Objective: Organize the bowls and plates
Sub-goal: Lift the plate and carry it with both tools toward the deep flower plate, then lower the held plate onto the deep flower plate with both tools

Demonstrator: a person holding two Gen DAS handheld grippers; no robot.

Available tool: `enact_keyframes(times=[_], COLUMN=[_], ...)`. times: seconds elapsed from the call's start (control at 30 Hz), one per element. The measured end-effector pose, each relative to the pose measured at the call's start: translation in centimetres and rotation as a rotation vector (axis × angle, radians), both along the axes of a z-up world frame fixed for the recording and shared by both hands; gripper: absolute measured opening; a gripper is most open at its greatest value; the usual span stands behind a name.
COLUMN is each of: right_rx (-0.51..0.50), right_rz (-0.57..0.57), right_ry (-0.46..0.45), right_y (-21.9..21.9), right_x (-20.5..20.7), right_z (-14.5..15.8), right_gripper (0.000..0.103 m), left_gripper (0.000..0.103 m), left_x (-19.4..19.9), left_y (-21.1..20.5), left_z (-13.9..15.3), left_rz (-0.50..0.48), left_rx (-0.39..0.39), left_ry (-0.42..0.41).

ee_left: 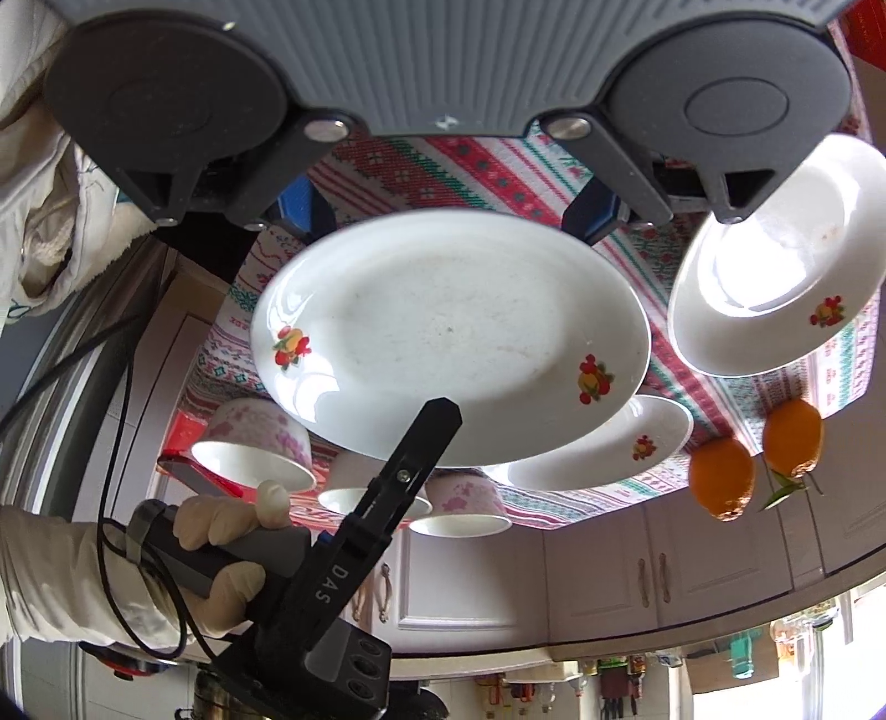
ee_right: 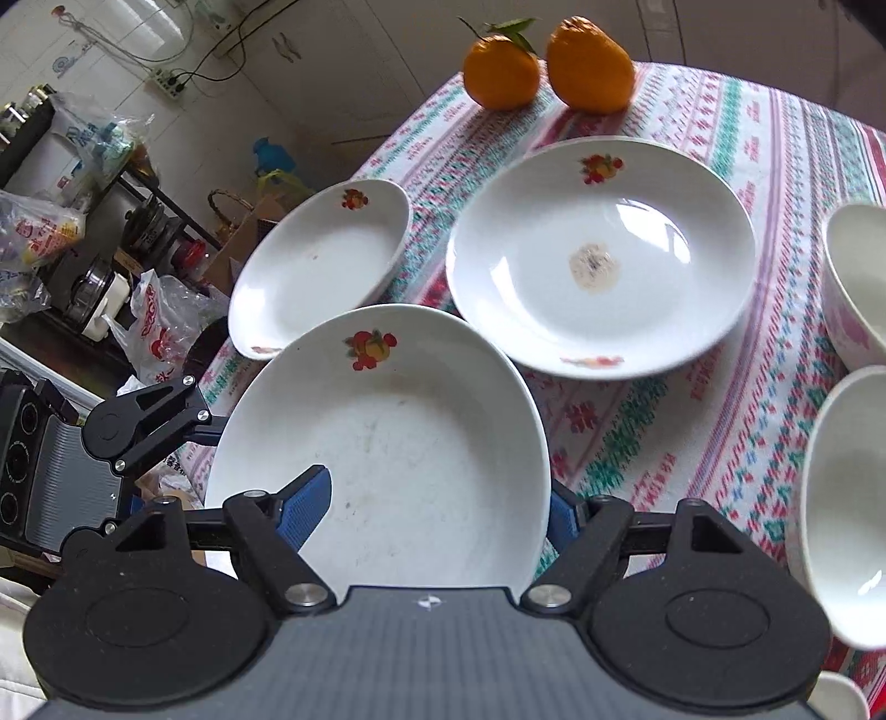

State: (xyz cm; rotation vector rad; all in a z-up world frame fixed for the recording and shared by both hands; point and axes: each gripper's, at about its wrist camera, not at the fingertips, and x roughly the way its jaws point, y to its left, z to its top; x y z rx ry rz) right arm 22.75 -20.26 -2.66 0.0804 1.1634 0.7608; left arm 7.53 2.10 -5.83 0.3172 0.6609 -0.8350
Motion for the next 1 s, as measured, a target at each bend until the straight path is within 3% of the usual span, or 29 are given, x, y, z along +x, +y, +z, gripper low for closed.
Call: enact_keyframes(times=[0.5,1.0], right_rx=[0.016,0.031], right_rz=[0.171,0.276], right_ry=[-0.048,-0.032], right_y=[9.2,16.1], right_x=[5.9,10.5], right_z=[1.8,0.6], right_gripper=[0.083,0.083], left_gripper=[0.088,0.088], left_x=[1.7,3.8], left_y=[6.4,10.9], left_z=[1.9,1.3], left_rz=[0.177,0.316], left_rx=[0.011,-0.007], left_ry=[-0.015,0.038])
